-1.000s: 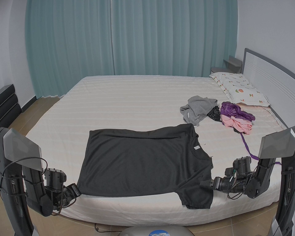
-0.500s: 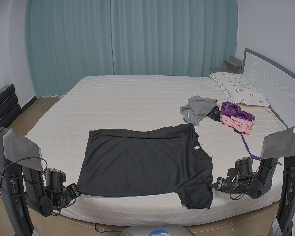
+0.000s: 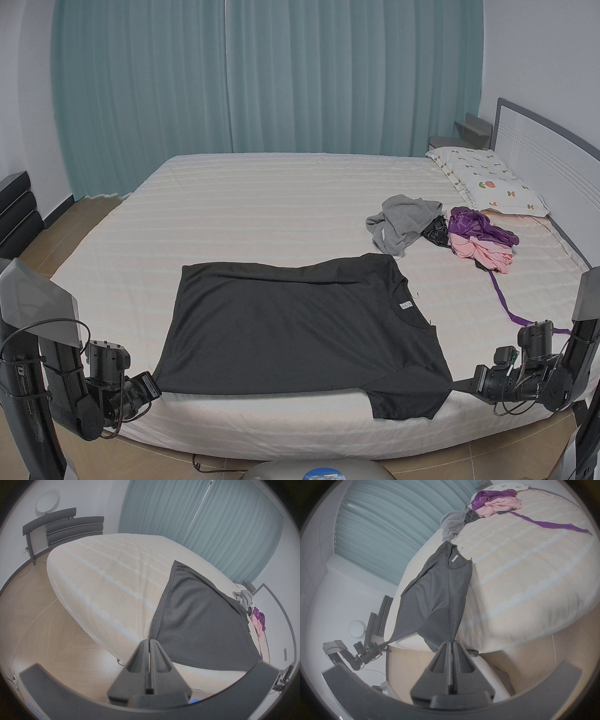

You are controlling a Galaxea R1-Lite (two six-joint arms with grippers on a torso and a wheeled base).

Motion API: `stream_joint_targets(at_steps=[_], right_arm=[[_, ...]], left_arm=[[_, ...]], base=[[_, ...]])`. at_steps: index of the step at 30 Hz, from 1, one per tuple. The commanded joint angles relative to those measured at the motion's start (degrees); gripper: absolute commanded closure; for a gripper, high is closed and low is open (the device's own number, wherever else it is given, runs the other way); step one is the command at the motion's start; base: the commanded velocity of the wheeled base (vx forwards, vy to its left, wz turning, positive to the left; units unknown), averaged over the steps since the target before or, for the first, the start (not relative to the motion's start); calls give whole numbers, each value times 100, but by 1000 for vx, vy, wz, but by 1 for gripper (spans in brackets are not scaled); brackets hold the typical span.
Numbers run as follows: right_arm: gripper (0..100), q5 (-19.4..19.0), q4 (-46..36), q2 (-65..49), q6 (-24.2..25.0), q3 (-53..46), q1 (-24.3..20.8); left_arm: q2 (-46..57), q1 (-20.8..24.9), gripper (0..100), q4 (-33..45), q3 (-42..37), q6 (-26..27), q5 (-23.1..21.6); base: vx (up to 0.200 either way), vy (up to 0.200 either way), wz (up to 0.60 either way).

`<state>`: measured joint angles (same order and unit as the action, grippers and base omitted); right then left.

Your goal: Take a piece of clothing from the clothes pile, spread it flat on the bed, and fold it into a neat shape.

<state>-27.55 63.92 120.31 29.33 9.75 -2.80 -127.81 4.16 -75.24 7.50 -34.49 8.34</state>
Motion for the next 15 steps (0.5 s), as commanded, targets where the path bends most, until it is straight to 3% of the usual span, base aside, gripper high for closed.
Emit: stream_joint_targets(at_steps=[1, 4, 15], right_arm=[[100, -251, 7, -482, -6, -378, 219], [100, -444, -2, -667, -6, -553, 236], [100, -418, 104, -711, -112, -975, 236]], left_arm=[[133, -47, 100, -70, -126, 153, 1], [133, -82, 100, -245, -319, 381, 1], [98, -108, 100, -527, -750, 891, 27]], base=[[0, 0, 0], [0, 0, 0], [0, 0, 0]])
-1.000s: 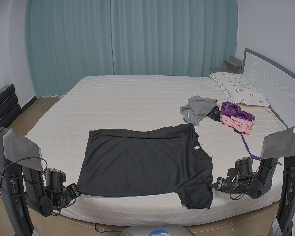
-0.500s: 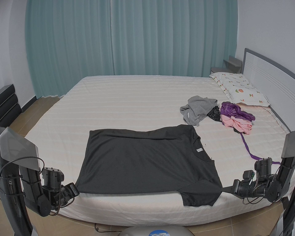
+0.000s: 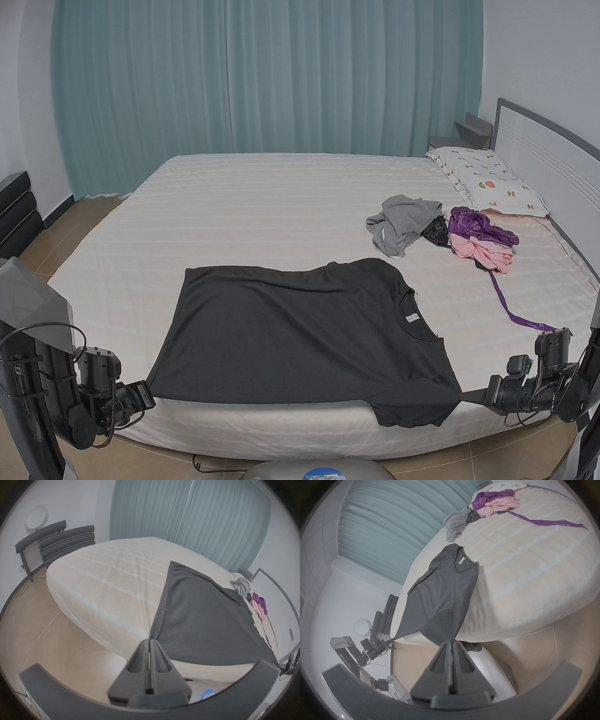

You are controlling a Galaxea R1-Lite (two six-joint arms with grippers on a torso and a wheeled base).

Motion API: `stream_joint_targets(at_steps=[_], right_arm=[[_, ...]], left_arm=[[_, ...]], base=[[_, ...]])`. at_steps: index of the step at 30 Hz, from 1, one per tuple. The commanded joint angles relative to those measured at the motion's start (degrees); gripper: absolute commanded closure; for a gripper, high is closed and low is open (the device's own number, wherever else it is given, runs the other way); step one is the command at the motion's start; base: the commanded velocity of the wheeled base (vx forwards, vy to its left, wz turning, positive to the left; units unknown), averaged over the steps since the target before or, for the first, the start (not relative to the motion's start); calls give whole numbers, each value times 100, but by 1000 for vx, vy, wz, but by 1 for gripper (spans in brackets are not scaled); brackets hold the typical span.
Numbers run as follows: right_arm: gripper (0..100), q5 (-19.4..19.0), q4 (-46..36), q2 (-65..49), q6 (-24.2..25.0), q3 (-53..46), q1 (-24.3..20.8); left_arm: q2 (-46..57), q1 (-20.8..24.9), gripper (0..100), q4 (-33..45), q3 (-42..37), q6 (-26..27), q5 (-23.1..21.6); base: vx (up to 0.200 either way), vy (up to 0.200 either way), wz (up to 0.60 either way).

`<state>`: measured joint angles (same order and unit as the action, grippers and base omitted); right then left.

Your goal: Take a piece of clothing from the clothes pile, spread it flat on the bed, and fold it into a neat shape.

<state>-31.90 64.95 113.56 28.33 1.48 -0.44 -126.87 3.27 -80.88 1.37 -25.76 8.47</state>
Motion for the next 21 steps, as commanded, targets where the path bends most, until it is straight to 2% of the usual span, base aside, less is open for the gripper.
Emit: stream_joint_targets(at_steps=[1, 12, 21], right_arm=[[100, 17, 0, -35, -12, -148, 0], [100, 61, -958, -369, -741, -148, 79], [100, 70, -1819, -914, -987, -148, 123]], left_arm=[[13, -28, 100, 38, -137, 18, 14], [865, -19, 100, 1567, -137, 449, 32], [1182, -10, 100, 2516, -137, 783, 49]], base=[[0, 0, 0], [0, 0, 0], [0, 0, 0]])
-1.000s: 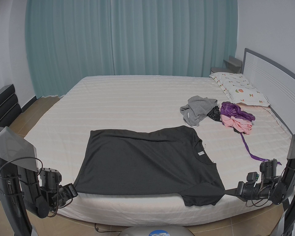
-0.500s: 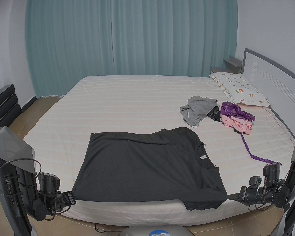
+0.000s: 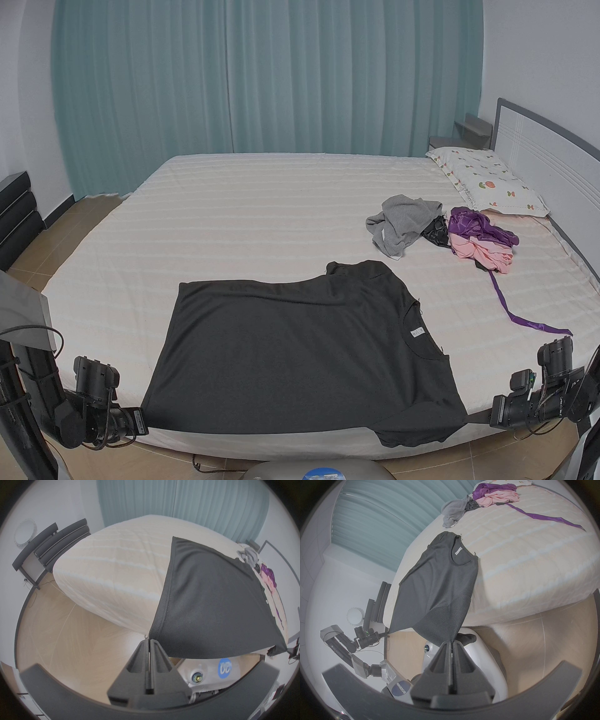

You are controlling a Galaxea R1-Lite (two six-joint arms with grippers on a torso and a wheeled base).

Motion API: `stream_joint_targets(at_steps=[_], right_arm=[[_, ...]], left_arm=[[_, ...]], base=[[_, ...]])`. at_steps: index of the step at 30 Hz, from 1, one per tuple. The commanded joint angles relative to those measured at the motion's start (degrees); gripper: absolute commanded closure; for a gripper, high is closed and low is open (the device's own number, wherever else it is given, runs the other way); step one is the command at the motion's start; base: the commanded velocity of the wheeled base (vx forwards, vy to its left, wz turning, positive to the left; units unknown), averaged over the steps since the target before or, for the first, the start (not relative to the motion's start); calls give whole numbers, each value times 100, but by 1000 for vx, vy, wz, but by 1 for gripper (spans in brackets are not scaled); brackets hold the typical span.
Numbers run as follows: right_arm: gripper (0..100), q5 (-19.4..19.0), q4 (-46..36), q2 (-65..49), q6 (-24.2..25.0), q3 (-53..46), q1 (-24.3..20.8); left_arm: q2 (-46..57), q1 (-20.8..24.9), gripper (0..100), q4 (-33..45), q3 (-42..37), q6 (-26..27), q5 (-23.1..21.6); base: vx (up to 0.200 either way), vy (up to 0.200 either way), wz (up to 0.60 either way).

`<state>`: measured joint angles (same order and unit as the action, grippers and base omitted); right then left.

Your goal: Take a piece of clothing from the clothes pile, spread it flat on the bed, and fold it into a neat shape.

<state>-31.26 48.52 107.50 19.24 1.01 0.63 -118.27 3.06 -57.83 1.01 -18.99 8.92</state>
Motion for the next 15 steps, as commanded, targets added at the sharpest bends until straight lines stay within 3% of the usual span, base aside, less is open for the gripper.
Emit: stream_joint_targets(at_steps=[1, 15], right_arm=[[100, 6, -220, -335, -104, -101, 16], [100, 49, -1609, -1433, -438, -101, -11]], left_arm=[[349, 10, 100, 264, -101, 133, 4], [1254, 63, 100, 1529, -101, 572, -5]], base=[[0, 0, 0], [0, 0, 0]])
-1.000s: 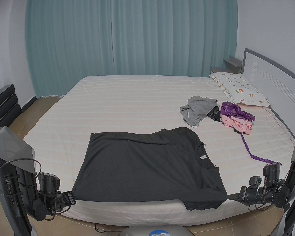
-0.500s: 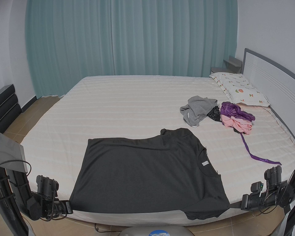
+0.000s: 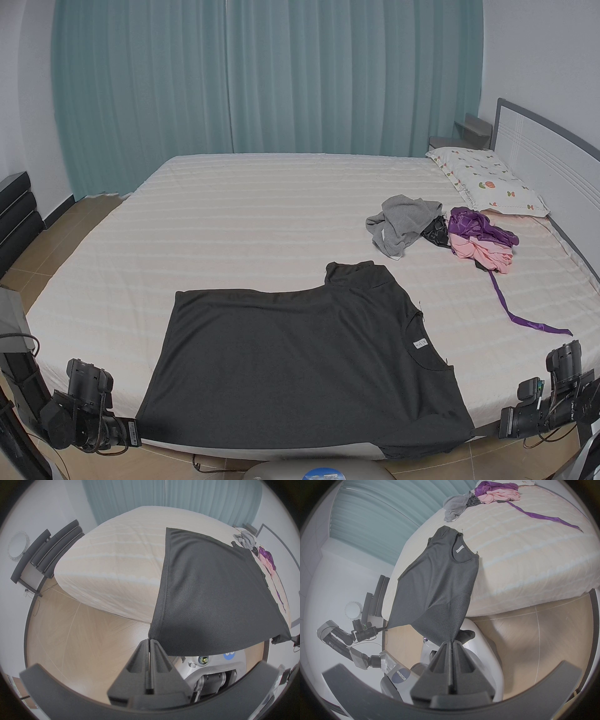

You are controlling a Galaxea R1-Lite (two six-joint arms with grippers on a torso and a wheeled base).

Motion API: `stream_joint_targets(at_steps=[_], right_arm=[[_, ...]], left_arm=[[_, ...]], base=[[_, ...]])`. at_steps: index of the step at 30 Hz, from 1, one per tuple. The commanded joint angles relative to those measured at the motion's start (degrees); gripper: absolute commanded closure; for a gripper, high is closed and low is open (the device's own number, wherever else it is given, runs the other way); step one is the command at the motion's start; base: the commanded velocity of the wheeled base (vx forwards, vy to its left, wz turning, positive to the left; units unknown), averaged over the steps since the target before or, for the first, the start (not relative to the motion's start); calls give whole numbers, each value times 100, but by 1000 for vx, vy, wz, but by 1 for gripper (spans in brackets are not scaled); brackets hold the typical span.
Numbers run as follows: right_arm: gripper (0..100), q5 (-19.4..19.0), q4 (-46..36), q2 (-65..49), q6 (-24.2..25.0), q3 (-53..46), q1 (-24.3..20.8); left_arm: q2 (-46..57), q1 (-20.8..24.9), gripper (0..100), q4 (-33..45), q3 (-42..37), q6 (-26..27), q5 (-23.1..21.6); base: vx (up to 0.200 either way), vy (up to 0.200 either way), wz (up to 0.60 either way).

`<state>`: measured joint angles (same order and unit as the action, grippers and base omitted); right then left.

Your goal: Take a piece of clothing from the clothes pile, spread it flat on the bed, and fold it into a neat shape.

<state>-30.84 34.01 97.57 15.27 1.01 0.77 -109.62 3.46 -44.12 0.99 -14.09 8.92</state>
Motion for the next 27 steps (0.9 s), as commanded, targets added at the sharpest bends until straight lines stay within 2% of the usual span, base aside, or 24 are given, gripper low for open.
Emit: stream_joint_targets(at_steps=[1, 17, 22, 27], right_arm=[[100, 8, -237, -511, -60, -101, -15], [100, 140, -1028, -1126, -271, -101, -50], [100, 201, -984, -1091, -279, -101, -15], [100, 210, -975, -1144, -218, 233, 11]], left_arm=[[432, 23, 100, 263, -99, 126, -5], [468, 14, 100, 668, -99, 293, 4], [450, 14, 100, 650, -90, 302, 4], [450, -39, 100, 158, 68, 223, 22]], base=[[0, 0, 0], [0, 0, 0], [0, 0, 0], [0, 0, 0]])
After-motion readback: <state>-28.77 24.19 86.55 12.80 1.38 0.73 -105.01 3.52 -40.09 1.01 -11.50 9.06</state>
